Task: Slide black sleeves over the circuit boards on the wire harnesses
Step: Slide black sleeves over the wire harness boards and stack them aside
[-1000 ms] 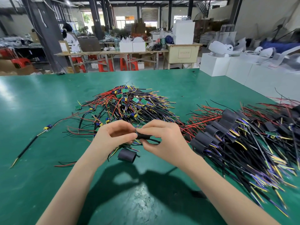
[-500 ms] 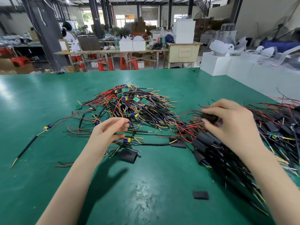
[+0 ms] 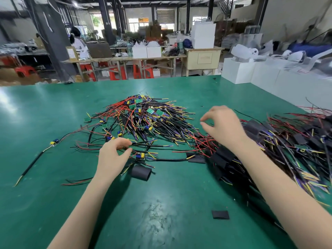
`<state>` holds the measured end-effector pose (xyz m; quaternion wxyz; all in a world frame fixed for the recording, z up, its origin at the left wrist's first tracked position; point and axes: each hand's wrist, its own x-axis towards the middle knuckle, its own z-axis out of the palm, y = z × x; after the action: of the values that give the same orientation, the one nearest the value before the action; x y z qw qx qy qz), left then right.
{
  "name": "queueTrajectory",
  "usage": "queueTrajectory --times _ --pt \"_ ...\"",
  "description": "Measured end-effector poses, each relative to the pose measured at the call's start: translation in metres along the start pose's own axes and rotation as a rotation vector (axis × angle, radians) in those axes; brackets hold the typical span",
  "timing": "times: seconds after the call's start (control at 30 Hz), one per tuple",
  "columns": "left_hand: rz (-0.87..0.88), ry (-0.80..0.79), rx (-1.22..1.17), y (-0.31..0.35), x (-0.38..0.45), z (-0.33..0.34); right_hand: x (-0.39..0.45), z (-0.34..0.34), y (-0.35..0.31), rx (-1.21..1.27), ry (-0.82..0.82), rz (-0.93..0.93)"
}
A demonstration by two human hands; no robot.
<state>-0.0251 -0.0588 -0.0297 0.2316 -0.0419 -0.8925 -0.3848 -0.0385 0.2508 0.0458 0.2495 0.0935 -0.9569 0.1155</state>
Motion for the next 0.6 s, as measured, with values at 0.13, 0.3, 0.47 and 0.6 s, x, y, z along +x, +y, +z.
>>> queueTrajectory --times 0.13,0.3,0.47,0.6 --pt "0.041 -0.029 0.173 -0.008 0.001 0.0 0.038 0.041 -0.005 -0.095 -0.31 0.21" --pt "0.082 -0.096 0.236 -0.012 0.001 -0.003 0.047 0.069 0.003 -0.216 -0.467 0.365" --pt "0.166 -0.212 0.295 -0.012 0.003 0.0 0.054 0.074 0.004 -0.232 -0.397 0.431" --pt "0.216 -0.184 0.278 -0.008 0.002 0.002 0.058 0.068 0.007 -0.203 -0.242 0.5"
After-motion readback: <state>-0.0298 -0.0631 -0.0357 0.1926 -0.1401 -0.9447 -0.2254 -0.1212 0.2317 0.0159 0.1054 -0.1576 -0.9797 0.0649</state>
